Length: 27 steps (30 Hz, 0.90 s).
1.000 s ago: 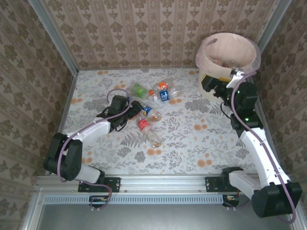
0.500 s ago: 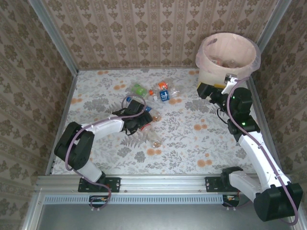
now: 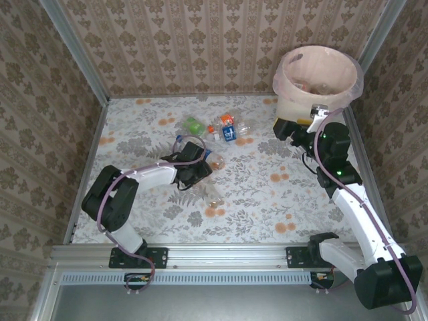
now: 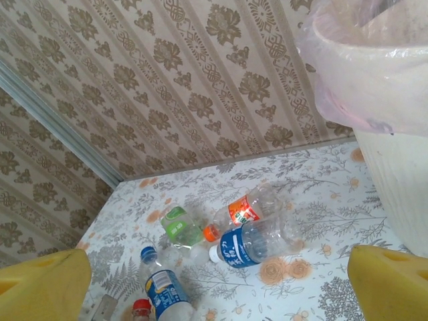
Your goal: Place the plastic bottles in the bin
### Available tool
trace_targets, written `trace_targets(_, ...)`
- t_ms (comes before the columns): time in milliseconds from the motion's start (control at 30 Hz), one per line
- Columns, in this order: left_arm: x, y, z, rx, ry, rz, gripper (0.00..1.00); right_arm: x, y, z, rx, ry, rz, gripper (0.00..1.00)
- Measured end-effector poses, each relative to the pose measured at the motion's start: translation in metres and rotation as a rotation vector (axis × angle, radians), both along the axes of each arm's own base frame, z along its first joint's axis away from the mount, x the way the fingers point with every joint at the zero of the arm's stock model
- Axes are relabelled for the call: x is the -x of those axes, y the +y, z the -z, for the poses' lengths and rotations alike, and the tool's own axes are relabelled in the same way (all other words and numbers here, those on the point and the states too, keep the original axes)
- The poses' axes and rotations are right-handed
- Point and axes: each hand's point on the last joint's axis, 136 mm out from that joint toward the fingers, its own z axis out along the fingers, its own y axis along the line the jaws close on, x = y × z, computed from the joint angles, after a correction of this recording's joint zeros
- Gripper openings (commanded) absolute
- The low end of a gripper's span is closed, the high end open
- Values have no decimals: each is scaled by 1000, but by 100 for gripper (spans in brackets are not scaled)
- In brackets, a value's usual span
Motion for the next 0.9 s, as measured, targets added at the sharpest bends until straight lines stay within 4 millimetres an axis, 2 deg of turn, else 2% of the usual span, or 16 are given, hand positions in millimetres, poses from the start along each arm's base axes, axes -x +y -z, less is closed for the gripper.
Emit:
trace_targets(233, 2, 2, -4, 24, -35, 4, 50, -2, 4, 6, 4, 15, -11, 100)
trace_targets(400, 5, 4, -21, 41, -94, 33, 49, -3, 6, 8, 3, 22, -22, 100)
trace_targets(567, 4, 1, -56, 71, -217, 95, 48, -2, 13, 4, -4, 5, -59, 100)
trace_targets(733, -4, -3, -97, 96, -376, 163, 48, 1, 29, -2, -12, -19, -122, 100)
trace_targets(900, -15, -15, -135, 97, -520, 250, 48, -1, 43, 5, -19, -3, -172, 100)
